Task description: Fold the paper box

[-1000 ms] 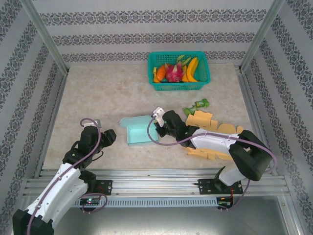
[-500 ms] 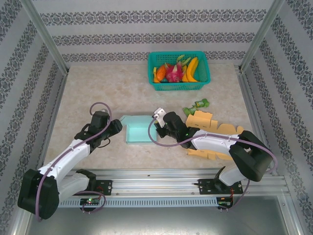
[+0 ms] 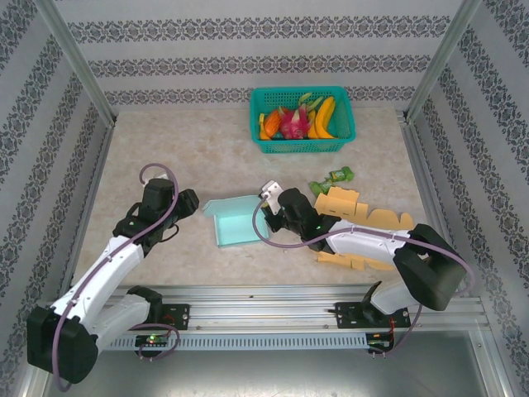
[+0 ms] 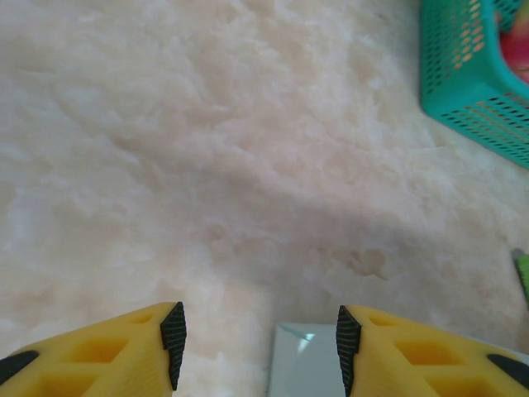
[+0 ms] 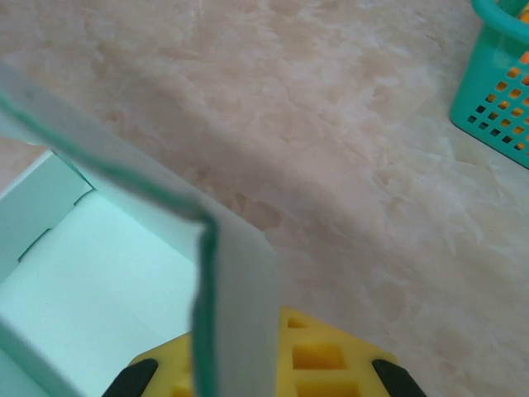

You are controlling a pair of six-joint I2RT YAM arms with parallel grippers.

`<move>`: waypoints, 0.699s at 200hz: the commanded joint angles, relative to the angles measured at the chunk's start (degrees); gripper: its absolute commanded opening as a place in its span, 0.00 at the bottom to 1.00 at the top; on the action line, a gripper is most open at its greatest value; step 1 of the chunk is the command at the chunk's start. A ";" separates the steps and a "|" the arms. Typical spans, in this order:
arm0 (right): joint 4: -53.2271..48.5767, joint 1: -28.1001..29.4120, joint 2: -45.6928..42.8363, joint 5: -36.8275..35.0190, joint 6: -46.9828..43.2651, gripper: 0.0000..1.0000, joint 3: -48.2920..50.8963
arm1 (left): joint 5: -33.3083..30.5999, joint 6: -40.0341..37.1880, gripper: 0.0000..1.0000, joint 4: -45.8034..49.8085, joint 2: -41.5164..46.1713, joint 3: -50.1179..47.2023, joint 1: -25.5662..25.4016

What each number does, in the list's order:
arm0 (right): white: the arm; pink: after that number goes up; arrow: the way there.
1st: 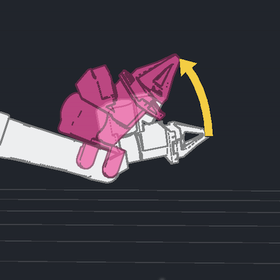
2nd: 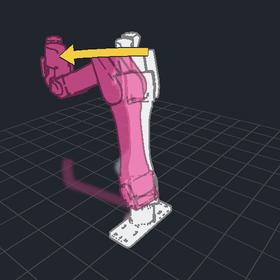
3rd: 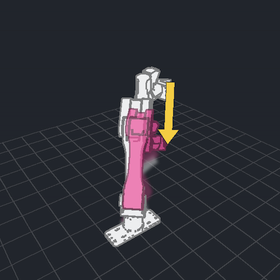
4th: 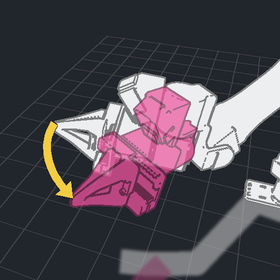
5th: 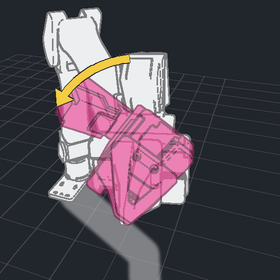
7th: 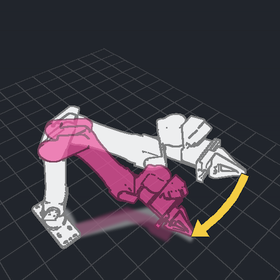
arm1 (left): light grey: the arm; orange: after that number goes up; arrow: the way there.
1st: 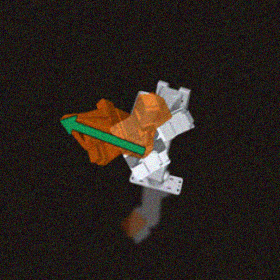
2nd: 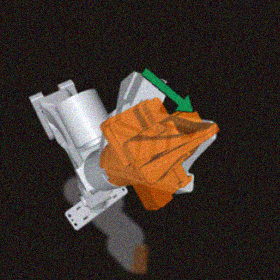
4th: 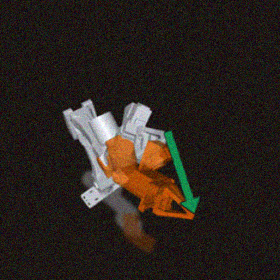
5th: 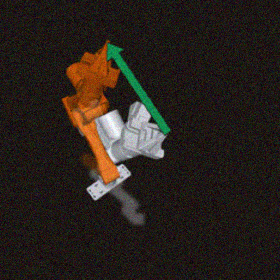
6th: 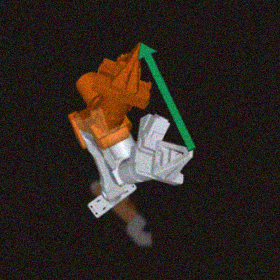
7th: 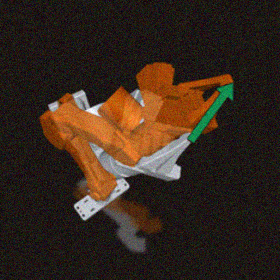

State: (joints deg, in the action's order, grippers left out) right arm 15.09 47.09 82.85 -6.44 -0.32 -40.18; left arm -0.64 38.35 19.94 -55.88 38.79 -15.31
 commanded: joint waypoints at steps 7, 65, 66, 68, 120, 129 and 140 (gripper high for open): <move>0.33 -0.16 -1.59 0.54 -0.10 0.06 1.44 | 2.96 0.22 0.53 0.59 -5.04 1.23 1.20; 0.32 0.02 -2.12 -1.11 2.21 0.07 1.33 | 9.82 4.86 0.45 -9.27 -10.96 -1.38 -3.02; 0.32 0.02 -2.12 -1.11 2.21 0.07 1.33 | 9.76 4.88 0.45 -9.38 -11.07 -1.41 -3.17; 0.41 0.02 -2.11 -1.12 2.26 0.07 1.33 | 9.71 4.98 0.45 -9.61 -11.22 -1.49 -3.44; 2.21 1.46 -0.94 -1.45 4.34 0.07 1.77 | 8.30 6.39 0.44 -12.30 -14.02 -1.36 -7.78; 2.48 1.97 -0.73 -1.79 5.05 0.07 1.91 | 8.01 6.54 0.45 -12.33 -13.83 -1.46 -8.06; 2.65 2.68 -0.59 -2.86 6.25 0.07 2.09 | 7.37 6.67 0.44 -12.48 -13.36 -2.00 -8.52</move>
State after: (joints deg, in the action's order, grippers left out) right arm 14.79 47.29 82.15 -9.52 2.81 -38.70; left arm 7.03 43.62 11.16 -69.87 37.50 -21.96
